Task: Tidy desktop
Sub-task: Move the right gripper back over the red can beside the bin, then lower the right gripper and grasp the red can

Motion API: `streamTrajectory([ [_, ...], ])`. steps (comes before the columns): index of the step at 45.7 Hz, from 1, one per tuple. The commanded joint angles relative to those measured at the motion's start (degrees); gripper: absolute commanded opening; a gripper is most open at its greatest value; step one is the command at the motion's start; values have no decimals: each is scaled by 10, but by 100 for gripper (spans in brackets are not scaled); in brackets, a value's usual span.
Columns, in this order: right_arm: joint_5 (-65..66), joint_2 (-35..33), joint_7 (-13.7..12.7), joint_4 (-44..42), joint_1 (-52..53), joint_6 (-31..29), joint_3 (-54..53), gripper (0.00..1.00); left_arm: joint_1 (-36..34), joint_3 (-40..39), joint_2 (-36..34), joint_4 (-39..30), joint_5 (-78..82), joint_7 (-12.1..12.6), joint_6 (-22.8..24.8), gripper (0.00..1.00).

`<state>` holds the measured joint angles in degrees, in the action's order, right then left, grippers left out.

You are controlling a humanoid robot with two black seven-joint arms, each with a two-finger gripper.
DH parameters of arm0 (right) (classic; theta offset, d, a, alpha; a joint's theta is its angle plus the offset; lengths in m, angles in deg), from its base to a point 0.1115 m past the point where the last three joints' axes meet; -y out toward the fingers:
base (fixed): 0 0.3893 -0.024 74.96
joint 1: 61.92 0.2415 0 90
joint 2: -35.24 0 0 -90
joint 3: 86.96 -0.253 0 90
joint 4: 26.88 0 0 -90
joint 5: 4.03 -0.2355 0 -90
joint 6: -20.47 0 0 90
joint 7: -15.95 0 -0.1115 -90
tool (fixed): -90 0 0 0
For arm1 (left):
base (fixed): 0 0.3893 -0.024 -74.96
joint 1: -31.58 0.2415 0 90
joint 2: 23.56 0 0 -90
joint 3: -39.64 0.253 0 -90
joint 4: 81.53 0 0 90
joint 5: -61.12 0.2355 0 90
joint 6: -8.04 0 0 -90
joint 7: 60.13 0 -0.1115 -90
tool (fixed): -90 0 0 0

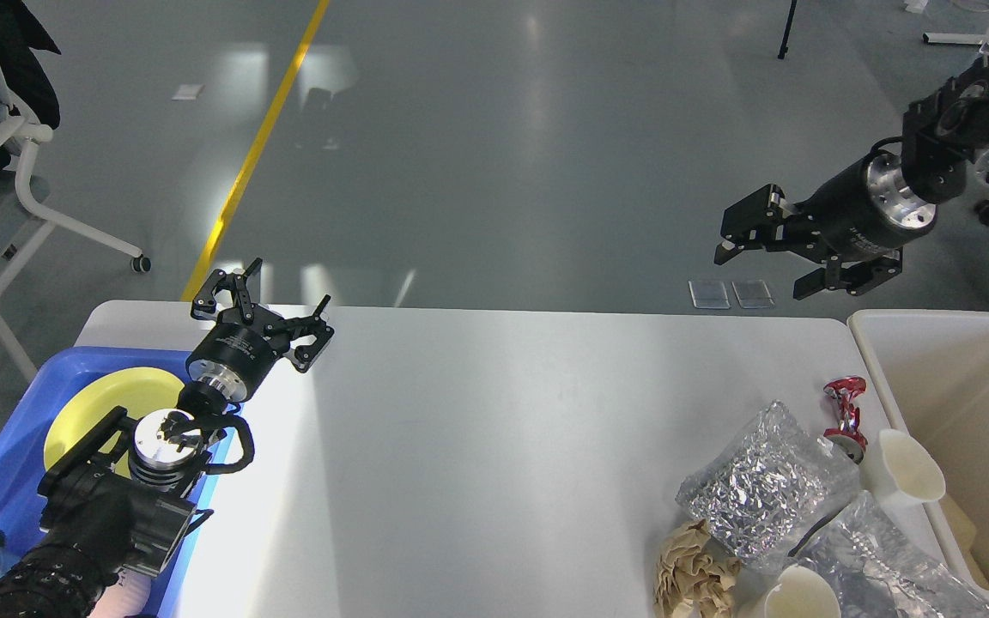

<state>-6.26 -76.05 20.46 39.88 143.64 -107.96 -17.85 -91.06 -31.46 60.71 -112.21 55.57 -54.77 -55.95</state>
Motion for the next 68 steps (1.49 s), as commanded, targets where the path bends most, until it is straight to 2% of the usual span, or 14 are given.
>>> streamTrajectory([
  [1, 3, 27, -30, 121, 58, 38, 0, 100, 0, 1, 0, 0, 0, 0, 0, 97],
  [8, -6, 64, -30, 171, 78, 50, -3, 100, -1, 1, 0, 0, -1, 0, 0, 97],
  [17, -6, 70, -30, 159, 41, 99, 8, 100, -1, 1, 0, 0, -1, 0, 0, 97],
  [24, -7, 57, -30, 133, 20, 112, 14, 100, -1, 1, 0, 0, 0, 0, 0, 97],
  [35, 12, -6, -26, -67, -146, 116, 20, 100, -1, 1, 0, 0, 0, 0, 0, 97],
  [44, 18, -33, -14, -204, -293, 149, 2, 100, -1, 1, 0, 0, -1, 0, 0, 97],
  [49, 17, -31, 3, -295, -378, 175, -9, 100, -1, 1, 0, 0, -1, 0, 0, 97],
  [55, 16, -25, 24, -409, -469, 180, -43, 100, -1, 1, 0, 0, -1, 0, 0, 97],
  [68, 18, 26, 50, -531, -597, 199, -62, 100, -1, 1, 0, 0, -1, 0, -1, 97],
])
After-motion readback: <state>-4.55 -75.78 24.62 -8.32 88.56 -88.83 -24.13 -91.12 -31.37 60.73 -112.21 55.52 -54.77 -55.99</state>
